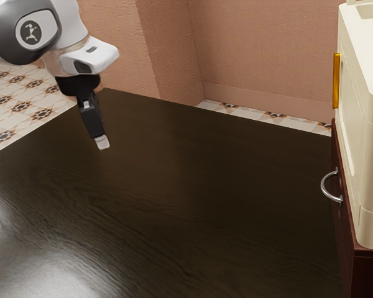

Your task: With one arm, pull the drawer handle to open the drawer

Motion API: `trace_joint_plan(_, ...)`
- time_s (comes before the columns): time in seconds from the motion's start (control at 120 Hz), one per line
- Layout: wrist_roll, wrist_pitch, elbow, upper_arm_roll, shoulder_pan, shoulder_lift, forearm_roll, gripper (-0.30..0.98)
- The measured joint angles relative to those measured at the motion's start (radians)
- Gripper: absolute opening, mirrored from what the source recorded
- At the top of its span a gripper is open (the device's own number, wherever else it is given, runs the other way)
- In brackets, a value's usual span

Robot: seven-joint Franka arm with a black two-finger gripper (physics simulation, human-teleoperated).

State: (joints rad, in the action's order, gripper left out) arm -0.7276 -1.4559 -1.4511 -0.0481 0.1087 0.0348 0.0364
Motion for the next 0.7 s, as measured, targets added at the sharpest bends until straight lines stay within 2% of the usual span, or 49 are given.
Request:
trace_joint_plan(0.225, -0.131, -0.058, 0.016, -0.006, -0.019, 0.001, -0.001, 0.69)
trace_joint_plan(0.367, -0.213, -0.071, 0.032, -0.011, -0.038, -0.013, -0.039, 0.69)
trace_joint_plan(0.483, -0.391, -0.122, 0.042, 0.010, -0.030, -0.054, -0.048, 0.69)
trace_joint_plan(0.567, -0.559, -0.178, 0.042, 0.013, -0.045, -0.090, -0.098, 0.69)
trace_joint_plan(0.7, -0.823, -0.271, 0.043, 0.014, -0.170, -0.119, -0.149, 0.69)
